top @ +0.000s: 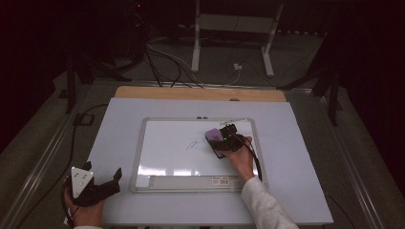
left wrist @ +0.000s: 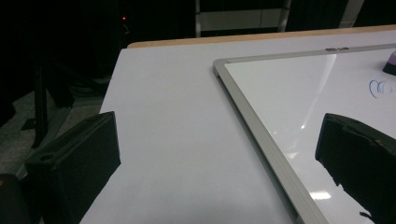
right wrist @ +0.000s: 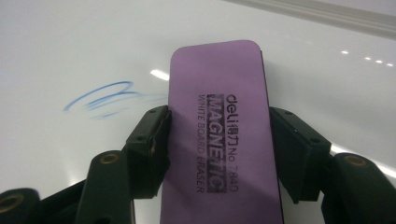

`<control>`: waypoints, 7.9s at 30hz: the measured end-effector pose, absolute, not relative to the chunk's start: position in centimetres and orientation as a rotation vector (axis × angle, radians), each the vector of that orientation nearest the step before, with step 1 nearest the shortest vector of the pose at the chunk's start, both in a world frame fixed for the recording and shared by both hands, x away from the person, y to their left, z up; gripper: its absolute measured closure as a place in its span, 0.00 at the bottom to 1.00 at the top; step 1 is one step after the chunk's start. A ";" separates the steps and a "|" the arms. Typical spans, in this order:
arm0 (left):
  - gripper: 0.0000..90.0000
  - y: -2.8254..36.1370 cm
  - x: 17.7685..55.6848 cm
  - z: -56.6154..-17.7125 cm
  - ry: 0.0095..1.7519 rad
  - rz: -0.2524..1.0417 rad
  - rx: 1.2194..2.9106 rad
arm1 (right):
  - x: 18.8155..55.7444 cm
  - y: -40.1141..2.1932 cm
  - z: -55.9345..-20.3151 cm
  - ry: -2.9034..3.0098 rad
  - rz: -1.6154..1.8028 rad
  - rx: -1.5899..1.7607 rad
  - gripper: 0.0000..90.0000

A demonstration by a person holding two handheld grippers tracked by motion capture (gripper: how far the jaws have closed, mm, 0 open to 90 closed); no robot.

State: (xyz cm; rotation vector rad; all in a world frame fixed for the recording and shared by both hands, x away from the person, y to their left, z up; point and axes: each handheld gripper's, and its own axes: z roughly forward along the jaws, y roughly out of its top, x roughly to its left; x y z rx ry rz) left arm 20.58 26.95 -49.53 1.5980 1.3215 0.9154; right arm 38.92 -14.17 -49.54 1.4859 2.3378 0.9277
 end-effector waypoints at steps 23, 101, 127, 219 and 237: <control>0.01 27.1 20.5 -49.6 1.325 0.913 1.592 | 39.7 -14.1 -49.6 2.353 0.949 1.495 0.46; 0.01 27.1 20.3 -49.5 1.321 0.918 1.597 | 39.6 -10.3 -49.5 2.332 0.899 1.474 0.46; 0.01 27.0 20.5 -49.6 1.319 0.919 1.601 | 39.6 -12.9 -49.5 2.286 0.911 1.567 0.46; 0.01 26.8 20.7 -49.6 1.320 0.917 1.609 | 37.2 -19.1 -48.9 2.097 0.797 1.520 0.71; 0.01 26.8 20.7 -49.6 1.321 0.915 1.608 | 39.5 -22.0 -47.5 1.916 0.840 1.656 0.71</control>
